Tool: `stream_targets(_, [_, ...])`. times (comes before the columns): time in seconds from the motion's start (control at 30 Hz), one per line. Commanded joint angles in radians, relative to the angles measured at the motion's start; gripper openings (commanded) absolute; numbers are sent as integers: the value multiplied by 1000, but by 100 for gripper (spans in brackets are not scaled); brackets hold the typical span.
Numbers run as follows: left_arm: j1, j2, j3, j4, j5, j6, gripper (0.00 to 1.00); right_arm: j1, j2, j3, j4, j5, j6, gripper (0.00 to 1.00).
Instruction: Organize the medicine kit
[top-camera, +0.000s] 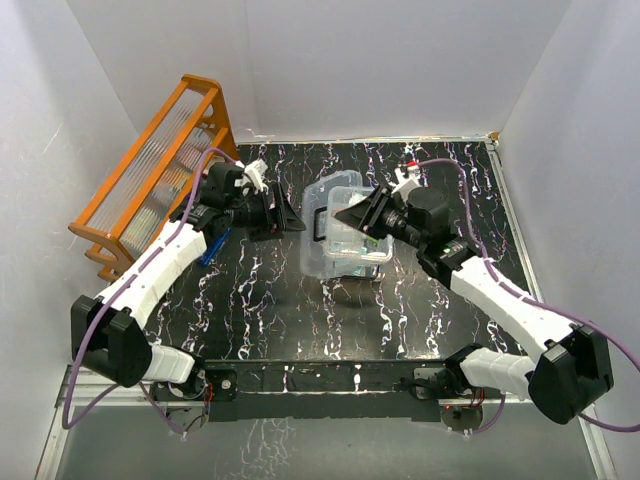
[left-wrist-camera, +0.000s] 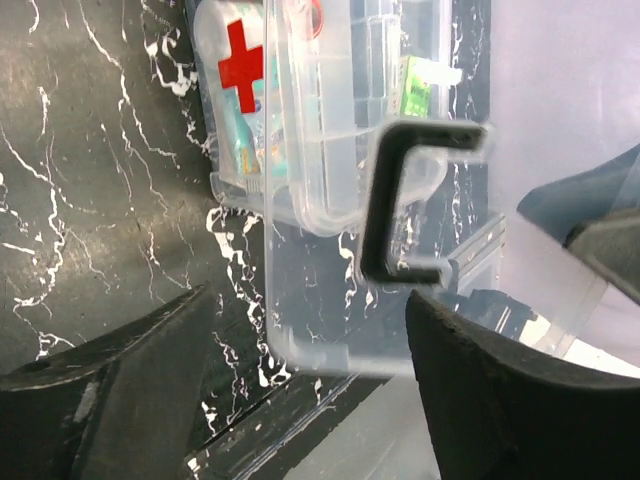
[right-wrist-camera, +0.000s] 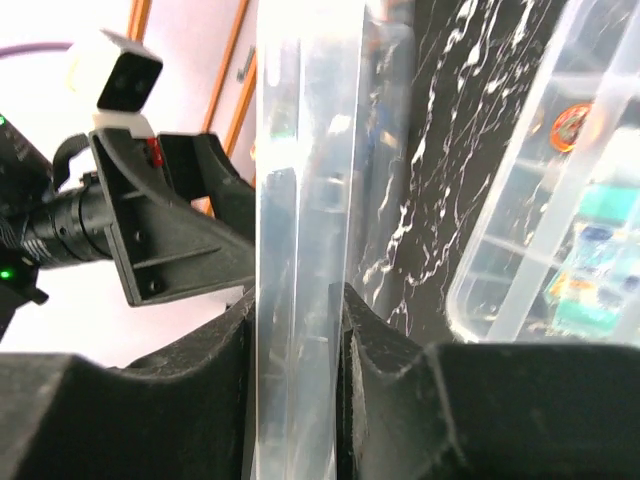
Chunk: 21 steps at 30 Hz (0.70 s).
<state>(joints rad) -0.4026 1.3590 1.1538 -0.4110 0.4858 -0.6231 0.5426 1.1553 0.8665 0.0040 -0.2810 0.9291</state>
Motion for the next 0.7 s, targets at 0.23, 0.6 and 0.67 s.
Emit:
stream_targets(0.23, [1,86,151,-19,-58,-12,82,-201,-42,-14,140,-90,83,21])
stream_targets(0.6, [1,163,103,121,-17,-84,79,-319,9,-54,192,-162,97,20])
stream_targets(0.67, [1,191,101,139,12,-98,77,-360,17,-69,192,-199,90,21])
